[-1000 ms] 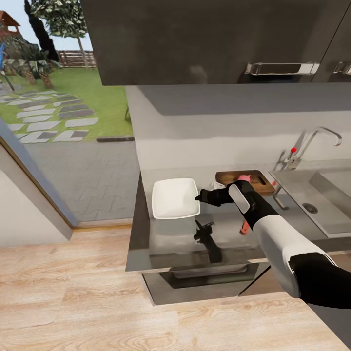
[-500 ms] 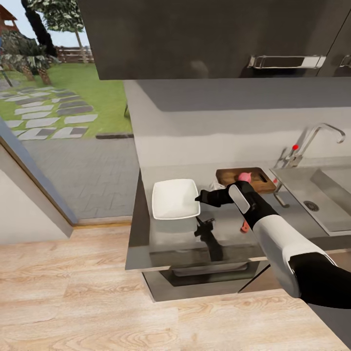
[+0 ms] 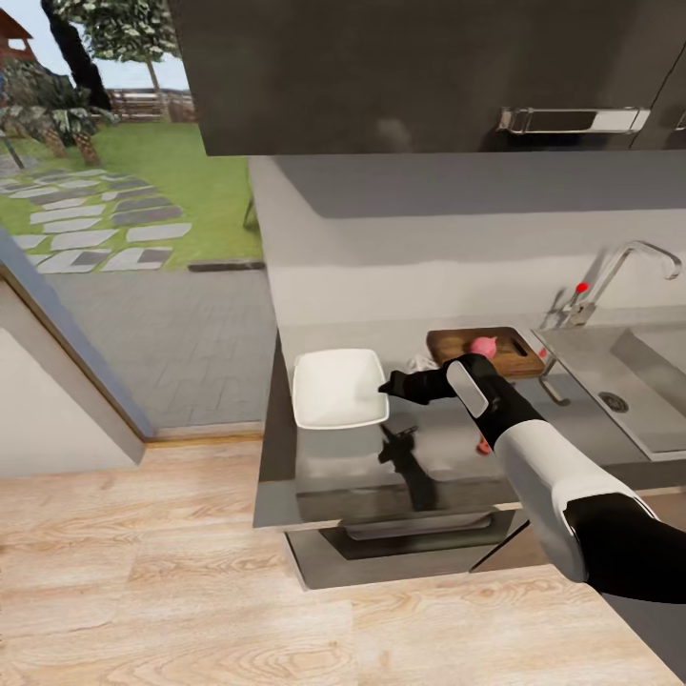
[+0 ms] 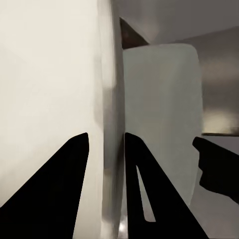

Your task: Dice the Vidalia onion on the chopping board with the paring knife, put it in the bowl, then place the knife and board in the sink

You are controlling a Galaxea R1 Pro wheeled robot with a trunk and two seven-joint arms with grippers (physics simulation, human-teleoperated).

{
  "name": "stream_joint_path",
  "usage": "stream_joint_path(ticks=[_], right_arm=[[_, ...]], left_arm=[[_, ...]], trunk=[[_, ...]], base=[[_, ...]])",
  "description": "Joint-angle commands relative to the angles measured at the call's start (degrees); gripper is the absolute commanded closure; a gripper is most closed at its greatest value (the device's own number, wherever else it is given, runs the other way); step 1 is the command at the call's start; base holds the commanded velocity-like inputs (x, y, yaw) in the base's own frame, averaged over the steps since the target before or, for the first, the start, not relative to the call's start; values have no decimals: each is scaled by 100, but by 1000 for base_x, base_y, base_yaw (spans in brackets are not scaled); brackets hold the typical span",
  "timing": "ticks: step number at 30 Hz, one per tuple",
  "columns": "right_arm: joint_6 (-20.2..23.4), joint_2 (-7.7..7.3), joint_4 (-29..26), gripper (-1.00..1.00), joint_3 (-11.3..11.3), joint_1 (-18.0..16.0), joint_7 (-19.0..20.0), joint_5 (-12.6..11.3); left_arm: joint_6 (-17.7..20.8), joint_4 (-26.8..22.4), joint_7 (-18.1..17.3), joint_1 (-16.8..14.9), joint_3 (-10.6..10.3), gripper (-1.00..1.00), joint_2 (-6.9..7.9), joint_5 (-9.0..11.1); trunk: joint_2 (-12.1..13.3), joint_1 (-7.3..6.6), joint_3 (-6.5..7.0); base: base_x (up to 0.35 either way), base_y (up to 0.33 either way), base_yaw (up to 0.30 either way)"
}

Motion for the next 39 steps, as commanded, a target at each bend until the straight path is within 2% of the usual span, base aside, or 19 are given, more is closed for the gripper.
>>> stream_joint_path(ticks=[1, 15, 39], right_arm=[[11, -9, -2, 100, 21, -5, 135, 48], [12, -94, -1, 100, 12, -5, 212, 74], [12, -99, -1, 100, 13, -4, 212, 64]], left_arm=[[-2, -9, -20, 2, 16, -100, -4, 33], [-2, -9, -20, 2, 16, -100, -4, 39], [-2, -9, -20, 1, 16, -100, -4, 39]], trunk=[[-11, 3, -9], [-11, 3, -70], [-11, 3, -266]], base=[[0, 29, 0], [0, 4, 0], [0, 0, 0]])
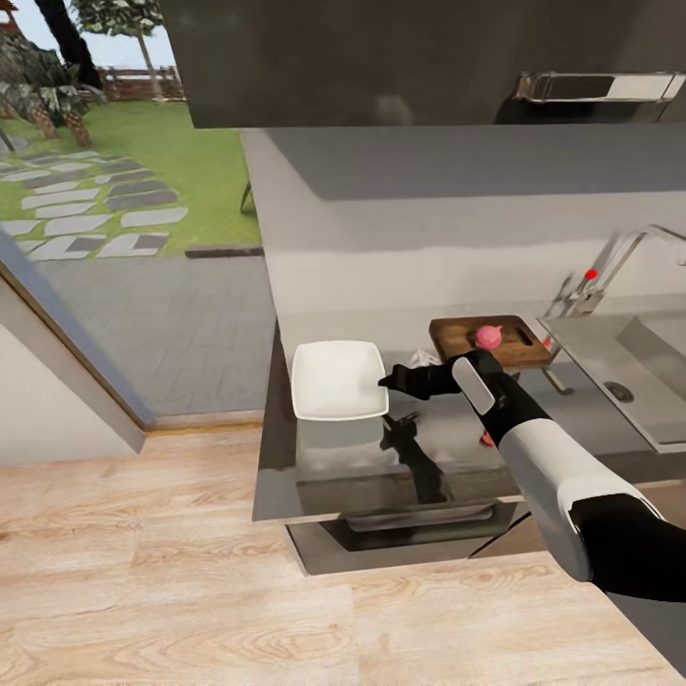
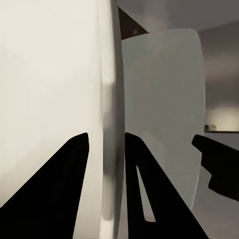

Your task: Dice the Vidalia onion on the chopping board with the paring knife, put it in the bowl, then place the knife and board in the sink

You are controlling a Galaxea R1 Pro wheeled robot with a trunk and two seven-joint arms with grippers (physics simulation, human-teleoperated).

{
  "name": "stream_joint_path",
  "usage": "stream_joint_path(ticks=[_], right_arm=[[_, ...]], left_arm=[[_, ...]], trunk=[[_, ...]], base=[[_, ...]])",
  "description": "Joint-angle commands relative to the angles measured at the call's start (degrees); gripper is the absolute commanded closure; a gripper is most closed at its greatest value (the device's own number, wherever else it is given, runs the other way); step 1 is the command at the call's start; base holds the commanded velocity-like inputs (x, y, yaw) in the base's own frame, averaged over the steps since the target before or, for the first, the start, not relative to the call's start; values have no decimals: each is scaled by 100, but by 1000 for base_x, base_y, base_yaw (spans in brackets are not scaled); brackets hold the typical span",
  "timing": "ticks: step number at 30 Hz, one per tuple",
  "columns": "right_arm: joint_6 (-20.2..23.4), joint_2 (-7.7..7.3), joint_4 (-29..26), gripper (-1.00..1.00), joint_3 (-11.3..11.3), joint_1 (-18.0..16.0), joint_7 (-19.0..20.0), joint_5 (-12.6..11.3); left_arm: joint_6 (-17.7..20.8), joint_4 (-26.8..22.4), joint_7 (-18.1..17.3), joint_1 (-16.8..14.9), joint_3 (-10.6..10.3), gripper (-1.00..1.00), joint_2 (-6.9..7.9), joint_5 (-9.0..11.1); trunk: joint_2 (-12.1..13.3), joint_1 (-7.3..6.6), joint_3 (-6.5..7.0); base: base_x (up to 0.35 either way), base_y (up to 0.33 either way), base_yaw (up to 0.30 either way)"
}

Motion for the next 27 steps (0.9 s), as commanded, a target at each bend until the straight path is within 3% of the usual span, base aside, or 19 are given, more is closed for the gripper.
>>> stream_joint_path(ticks=[1, 27], right_arm=[[-29, -4, 149, 100, 35, -2, 57, 310], [-21, -29, 141, 100, 43, -3, 57, 275]], left_arm=[[-1, -10, -20, 3, 17, -100, -5, 31], [-1, 52, -20, 4, 17, -100, -5, 23]], trunk=[[-7, 5, -10], [-7, 5, 146]], base=[[0, 0, 0], [0, 0, 0]])
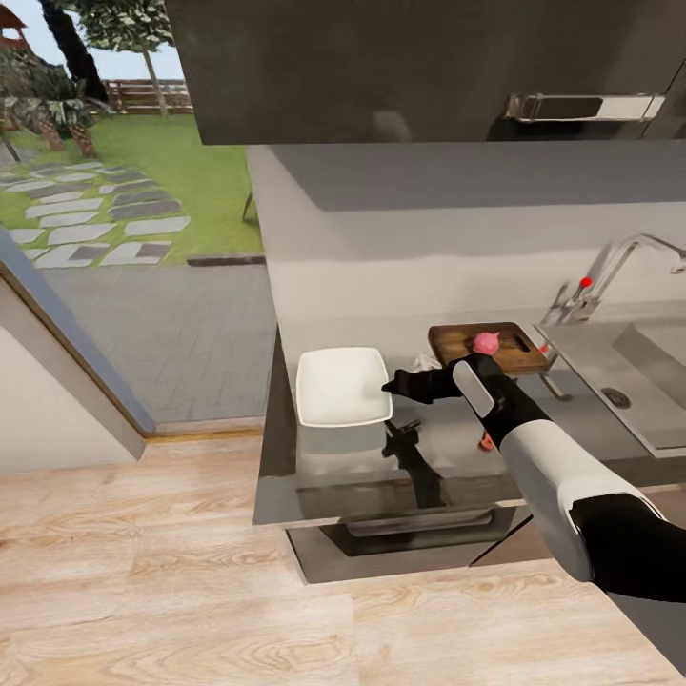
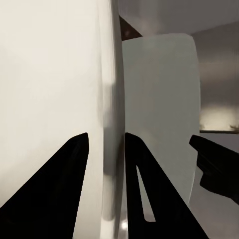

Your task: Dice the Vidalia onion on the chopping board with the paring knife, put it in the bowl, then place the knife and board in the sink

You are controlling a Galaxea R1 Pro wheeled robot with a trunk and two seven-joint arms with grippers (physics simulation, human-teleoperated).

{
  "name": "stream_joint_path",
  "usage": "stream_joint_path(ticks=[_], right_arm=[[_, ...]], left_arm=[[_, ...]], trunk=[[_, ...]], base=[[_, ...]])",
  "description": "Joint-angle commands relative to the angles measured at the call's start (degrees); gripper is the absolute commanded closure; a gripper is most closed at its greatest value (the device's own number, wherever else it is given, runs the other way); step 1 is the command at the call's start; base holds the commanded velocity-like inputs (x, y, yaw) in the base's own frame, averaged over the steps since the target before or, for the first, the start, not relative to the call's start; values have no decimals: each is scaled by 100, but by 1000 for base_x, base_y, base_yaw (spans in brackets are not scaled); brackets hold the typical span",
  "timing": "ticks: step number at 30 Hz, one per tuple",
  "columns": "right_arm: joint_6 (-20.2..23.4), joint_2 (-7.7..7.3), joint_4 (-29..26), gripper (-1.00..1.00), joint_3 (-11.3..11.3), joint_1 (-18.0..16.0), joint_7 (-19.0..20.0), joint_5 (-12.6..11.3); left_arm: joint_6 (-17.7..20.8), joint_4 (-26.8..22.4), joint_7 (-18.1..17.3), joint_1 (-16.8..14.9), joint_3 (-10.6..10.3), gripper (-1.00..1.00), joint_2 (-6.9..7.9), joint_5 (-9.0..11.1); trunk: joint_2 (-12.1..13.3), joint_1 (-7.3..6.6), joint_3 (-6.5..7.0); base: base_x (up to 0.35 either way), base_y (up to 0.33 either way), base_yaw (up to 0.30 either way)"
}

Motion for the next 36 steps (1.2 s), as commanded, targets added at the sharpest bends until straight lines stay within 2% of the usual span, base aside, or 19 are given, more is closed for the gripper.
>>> stream_joint_path(ticks=[1, 4, 5, 21, 36], right_arm=[[4, -8, -2, 100, 24, -5, 60, 61], [7, -9, -2, 100, 24, -5, 59, 59], [10, -9, -2, -100, 24, -5, 59, 59], [23, -9, -2, -100, 24, -5, 59, 58], [23, -9, -10, -100, 24, -5, 65, 58]], left_arm=[[-2, -10, -20, 1, 18, -100, -5, 31], [-2, -10, -20, 2, 18, -100, -5, 31], [-2, -10, -20, 3, 18, -100, -5, 31], [-2, -10, -20, 3, 18, -100, -5, 31], [-2, -10, -20, 2, 18, -100, -5, 31]], trunk=[[-10, 4, -9], [-10, 4, -8], [-10, 4, -8], [-10, 4, -3], [-10, 4, 124]], base=[[0, 0, 0], [0, 0, 0], [0, 0, 0], [0, 0, 0], [0, 0, 0]])
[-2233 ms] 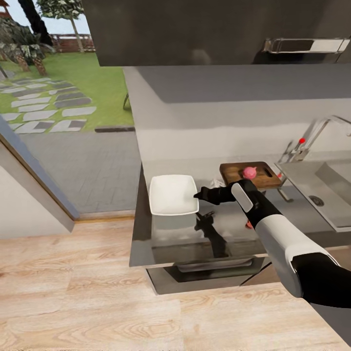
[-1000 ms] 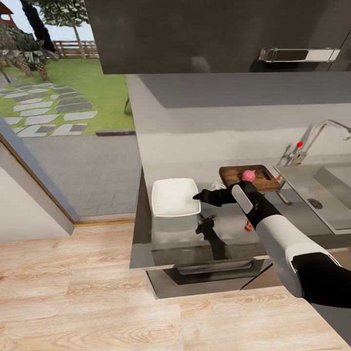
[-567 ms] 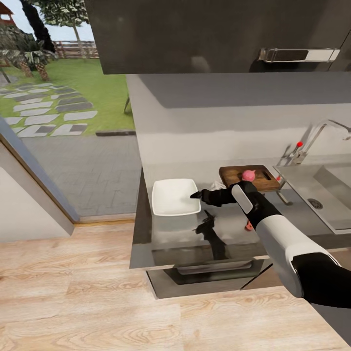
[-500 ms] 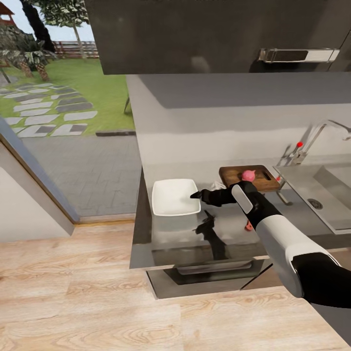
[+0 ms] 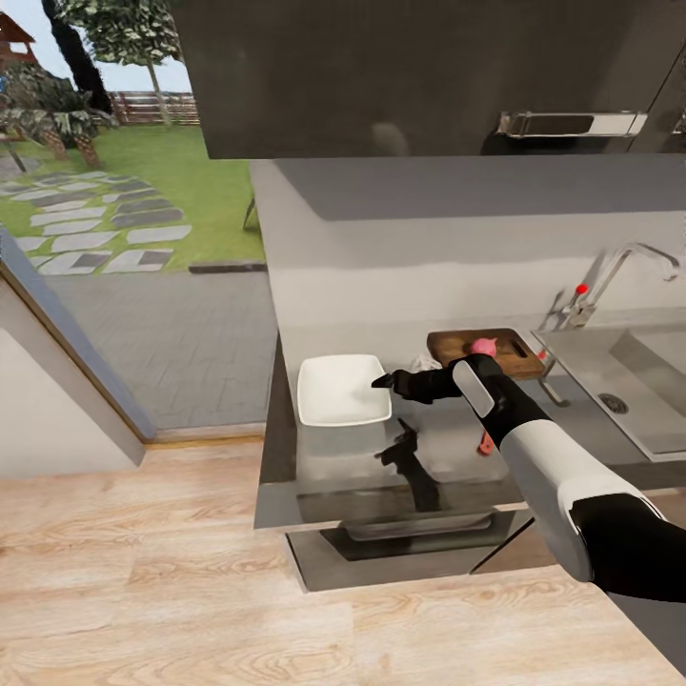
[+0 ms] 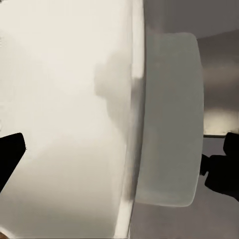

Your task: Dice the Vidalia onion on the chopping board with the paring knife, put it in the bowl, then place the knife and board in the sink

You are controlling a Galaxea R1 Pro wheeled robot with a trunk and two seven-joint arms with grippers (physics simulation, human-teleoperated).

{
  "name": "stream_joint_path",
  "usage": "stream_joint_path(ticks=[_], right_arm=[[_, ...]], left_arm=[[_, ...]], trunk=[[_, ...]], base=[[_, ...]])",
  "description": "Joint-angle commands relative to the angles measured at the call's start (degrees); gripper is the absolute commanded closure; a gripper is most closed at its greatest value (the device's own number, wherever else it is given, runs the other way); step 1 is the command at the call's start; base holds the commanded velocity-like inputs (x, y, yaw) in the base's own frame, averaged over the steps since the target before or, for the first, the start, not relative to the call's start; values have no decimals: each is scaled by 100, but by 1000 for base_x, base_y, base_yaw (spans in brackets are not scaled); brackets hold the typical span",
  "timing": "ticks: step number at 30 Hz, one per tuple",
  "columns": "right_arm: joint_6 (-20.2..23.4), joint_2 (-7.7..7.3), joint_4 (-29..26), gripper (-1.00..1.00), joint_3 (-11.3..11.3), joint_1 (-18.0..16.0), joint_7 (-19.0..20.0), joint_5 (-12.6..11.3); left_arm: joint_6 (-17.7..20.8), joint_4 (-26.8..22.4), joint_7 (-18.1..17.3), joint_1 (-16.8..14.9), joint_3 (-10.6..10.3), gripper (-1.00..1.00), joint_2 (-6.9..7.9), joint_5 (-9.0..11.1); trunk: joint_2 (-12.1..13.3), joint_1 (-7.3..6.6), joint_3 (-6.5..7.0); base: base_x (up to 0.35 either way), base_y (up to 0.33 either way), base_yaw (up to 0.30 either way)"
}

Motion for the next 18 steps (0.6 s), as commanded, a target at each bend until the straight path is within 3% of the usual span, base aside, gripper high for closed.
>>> stream_joint_path(ticks=[1, 18], right_arm=[[6, -7, -3, -100, 24, -5, 53, 50], [6, -7, -4, -100, 24, -3, 55, 51]], left_arm=[[-2, -10, -20, 3, 18, -100, -5, 31], [-2, -10, -20, 3, 18, -100, -5, 31]], trunk=[[-10, 4, 0], [-10, 4, 157]], base=[[0, 0, 0], [0, 0, 0]])
